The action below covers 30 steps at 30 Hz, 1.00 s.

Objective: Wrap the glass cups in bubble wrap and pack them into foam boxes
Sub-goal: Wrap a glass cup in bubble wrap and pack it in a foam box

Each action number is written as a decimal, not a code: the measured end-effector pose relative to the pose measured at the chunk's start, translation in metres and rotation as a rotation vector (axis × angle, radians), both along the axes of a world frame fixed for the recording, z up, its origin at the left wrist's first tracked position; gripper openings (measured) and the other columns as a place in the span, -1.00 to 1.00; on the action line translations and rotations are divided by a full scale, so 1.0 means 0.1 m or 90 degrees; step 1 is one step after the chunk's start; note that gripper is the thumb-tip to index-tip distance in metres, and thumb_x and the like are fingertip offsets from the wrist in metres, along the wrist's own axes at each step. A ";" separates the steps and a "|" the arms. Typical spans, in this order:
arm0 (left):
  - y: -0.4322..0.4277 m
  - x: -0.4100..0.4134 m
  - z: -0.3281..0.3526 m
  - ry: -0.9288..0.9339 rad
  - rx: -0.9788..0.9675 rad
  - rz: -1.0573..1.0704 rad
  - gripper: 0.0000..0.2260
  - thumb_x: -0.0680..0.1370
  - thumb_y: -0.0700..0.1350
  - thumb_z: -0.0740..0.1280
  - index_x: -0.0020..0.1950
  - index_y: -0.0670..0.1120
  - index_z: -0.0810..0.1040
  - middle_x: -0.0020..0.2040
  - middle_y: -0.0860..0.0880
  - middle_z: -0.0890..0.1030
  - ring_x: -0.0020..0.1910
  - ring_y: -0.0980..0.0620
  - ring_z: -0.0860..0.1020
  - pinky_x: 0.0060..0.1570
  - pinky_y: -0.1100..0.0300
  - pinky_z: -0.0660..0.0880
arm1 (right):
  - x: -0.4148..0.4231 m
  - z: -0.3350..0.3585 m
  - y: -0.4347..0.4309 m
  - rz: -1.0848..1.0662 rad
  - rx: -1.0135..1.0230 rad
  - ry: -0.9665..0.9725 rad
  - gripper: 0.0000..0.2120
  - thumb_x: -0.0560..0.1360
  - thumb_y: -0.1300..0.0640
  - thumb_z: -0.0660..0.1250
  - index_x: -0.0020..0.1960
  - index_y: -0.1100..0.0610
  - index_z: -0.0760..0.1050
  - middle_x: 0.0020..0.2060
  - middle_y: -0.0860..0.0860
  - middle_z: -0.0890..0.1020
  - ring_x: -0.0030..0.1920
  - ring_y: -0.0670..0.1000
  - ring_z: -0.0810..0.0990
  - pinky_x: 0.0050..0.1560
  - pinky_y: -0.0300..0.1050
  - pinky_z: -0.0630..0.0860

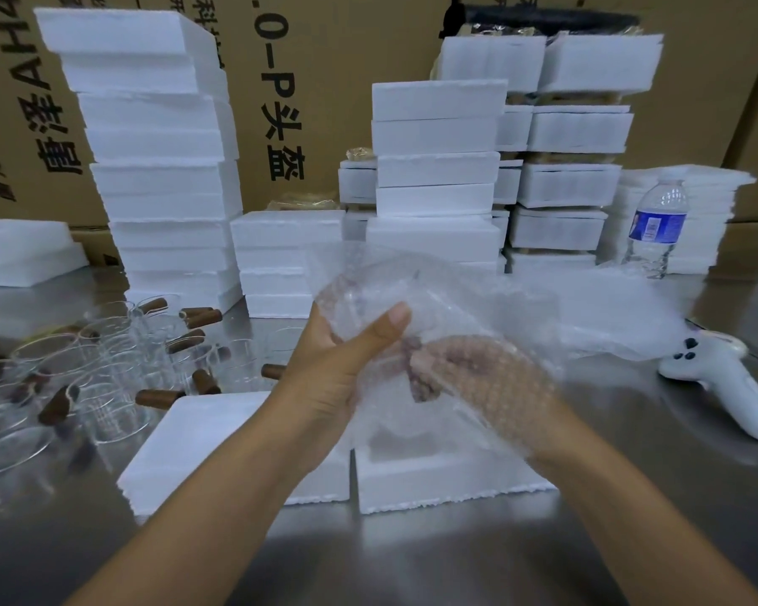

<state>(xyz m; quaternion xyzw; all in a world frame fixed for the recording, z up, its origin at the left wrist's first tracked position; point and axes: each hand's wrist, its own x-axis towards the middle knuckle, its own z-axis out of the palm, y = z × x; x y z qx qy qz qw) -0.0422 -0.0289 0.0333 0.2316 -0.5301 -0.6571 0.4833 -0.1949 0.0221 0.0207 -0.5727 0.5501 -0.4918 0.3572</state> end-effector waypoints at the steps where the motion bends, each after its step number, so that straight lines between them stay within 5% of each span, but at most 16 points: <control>1: 0.00 0.00 0.00 0.042 0.042 -0.011 -0.29 0.24 -0.04 0.55 0.37 0.01 0.42 0.18 -0.07 0.63 0.11 -0.05 0.63 0.06 0.05 0.59 | -0.01 0.01 -0.03 -0.013 -0.037 0.000 -0.82 0.54 0.07 0.29 0.04 0.10 0.62 -0.08 -0.05 0.66 -0.29 -0.32 0.54 -0.16 -0.44 0.44; 3: -0.04 0.02 -0.03 0.110 0.128 -0.023 -0.32 0.21 -0.03 0.48 0.34 -0.03 0.47 0.14 -0.09 0.65 0.10 -0.06 0.63 0.15 -0.01 0.54 | 0.00 0.06 -0.01 -0.041 -0.098 -0.022 -0.68 0.44 -0.26 0.27 -0.24 -0.08 0.67 -0.25 -0.13 0.67 -0.23 -0.23 0.59 -0.03 -0.26 0.45; 7: -0.12 0.11 -0.09 0.221 0.233 -0.052 -0.55 0.32 -0.01 0.42 0.20 -0.09 0.59 0.08 -0.16 0.66 0.05 -0.11 0.64 0.05 -0.07 0.58 | -0.08 0.09 0.03 -0.012 -0.199 -0.061 -0.38 0.25 -0.58 0.02 -0.10 -0.22 0.65 -0.11 -0.13 0.69 0.15 -0.15 0.55 0.27 -0.06 0.33; 11: -0.17 0.20 -0.14 0.227 0.215 -0.060 -0.64 0.34 0.00 0.41 0.10 -0.08 0.66 0.01 -0.13 0.68 -0.04 -0.08 0.67 -0.08 -0.03 0.62 | -0.16 0.06 0.07 -0.033 -0.189 0.247 -0.58 0.20 -0.46 0.33 0.02 -0.40 0.50 0.25 -0.45 0.33 0.30 -0.42 0.21 0.15 -0.40 0.17; 15: -0.20 0.24 -0.16 0.241 0.228 -0.061 -0.66 0.35 0.02 0.41 0.05 -0.09 0.68 0.05 -0.13 0.68 0.02 -0.09 0.66 -0.03 -0.04 0.60 | -0.23 0.07 0.07 -0.015 -0.151 0.289 -0.58 0.11 -0.37 0.41 -0.03 -0.39 0.53 0.29 -0.48 0.27 0.30 -0.46 0.17 0.12 -0.42 0.17; 18: -0.20 0.25 -0.19 0.249 0.244 -0.085 -0.76 0.36 0.03 0.40 -0.15 -0.10 0.73 -0.04 -0.12 0.70 -0.08 -0.08 0.68 -0.18 -0.04 0.63 | -0.23 0.06 0.02 -0.076 -0.180 0.228 -0.75 0.18 -0.26 0.39 -0.18 -0.25 0.62 0.23 -0.36 0.40 0.25 -0.37 0.34 0.25 -0.28 0.28; 21: -0.16 0.25 -0.19 0.218 0.230 -0.117 -0.72 0.39 0.08 0.34 -0.35 -0.07 0.72 -0.15 -0.08 0.71 -0.18 -0.01 0.69 -0.32 0.14 0.60 | -0.21 0.08 -0.03 -0.192 -0.243 0.065 -0.94 0.35 -0.02 0.42 -0.27 -0.18 0.65 0.15 -0.23 0.49 0.10 -0.35 0.49 0.08 -0.34 0.42; 23: -0.14 0.26 -0.19 0.187 0.226 -0.146 -0.70 0.37 0.11 0.33 -0.25 -0.07 0.73 -0.10 -0.10 0.71 -0.14 -0.02 0.69 -0.26 0.14 0.62 | -0.23 0.10 -0.04 -0.253 -0.277 -0.038 -0.80 0.40 0.11 0.43 -0.30 -0.18 0.66 0.11 -0.15 0.54 -0.07 -0.33 0.56 -0.11 -0.47 0.44; 27: -0.12 0.25 -0.19 0.188 0.262 -0.207 -0.48 0.29 0.06 0.54 0.18 -0.16 0.63 0.18 -0.20 0.61 0.16 -0.15 0.59 0.11 -0.10 0.52 | -0.21 0.17 0.00 -0.256 -0.260 -0.235 -0.86 0.43 0.09 0.40 -0.26 -0.08 0.66 -0.29 -0.12 0.61 -0.42 -0.15 0.51 -0.31 -0.36 0.48; 30: -0.12 0.22 -0.20 0.220 0.260 -0.251 -0.33 0.10 -0.10 0.67 0.18 -0.18 0.62 0.21 -0.22 0.59 0.18 -0.18 0.57 0.13 -0.09 0.52 | -0.22 0.22 0.05 -0.186 -0.248 -0.370 -0.93 0.34 0.03 0.38 -0.25 0.00 0.64 -0.38 -0.09 0.60 -0.46 -0.09 0.55 -0.33 -0.31 0.53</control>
